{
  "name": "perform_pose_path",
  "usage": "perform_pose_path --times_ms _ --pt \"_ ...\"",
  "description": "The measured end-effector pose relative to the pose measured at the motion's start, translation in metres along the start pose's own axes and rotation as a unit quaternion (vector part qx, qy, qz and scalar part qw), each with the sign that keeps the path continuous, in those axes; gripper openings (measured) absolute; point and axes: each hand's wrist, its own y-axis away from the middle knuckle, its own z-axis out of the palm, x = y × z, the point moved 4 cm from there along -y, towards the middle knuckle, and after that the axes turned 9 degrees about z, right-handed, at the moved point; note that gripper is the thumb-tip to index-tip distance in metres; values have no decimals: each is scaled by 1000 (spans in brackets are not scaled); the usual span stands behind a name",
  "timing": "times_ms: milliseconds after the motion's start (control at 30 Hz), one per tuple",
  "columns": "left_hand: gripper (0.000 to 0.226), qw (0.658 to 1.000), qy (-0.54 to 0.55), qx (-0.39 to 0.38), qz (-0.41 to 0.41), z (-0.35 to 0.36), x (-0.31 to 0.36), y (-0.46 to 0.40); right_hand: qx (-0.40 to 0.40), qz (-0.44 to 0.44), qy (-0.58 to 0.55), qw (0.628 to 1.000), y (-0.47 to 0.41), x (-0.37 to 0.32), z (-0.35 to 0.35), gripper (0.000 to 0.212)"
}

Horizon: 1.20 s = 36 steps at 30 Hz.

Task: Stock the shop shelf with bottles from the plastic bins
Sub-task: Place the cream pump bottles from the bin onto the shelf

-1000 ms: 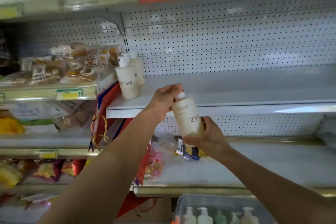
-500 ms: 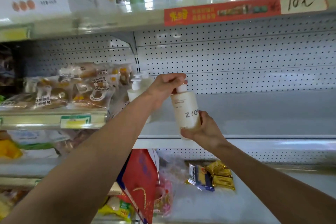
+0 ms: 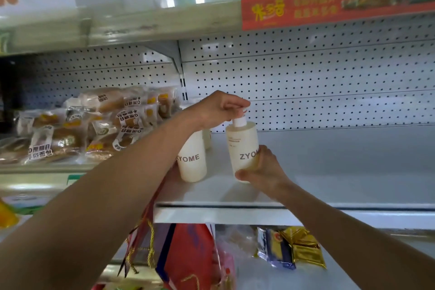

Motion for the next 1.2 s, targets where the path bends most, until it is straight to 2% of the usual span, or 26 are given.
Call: perform_pose_path --times_ms 133,600,1000,1200 --pt "39 999 -25 -36 1 -5 -4 -12 -39 8 -38 998 -15 -4 4 66" --pt "45 977 -203 -59 -9 -21 -22 -55 0 1 -49 999 -61 -17 19 58" --pt "52 969 -239 -58 -33 -27 -41 -81 6 11 -27 1000 -91 -25 30 51" --pt "50 970 -236 -53 -36 -25 -43 -81 6 18 -9 1000 -93 -23 31 55"
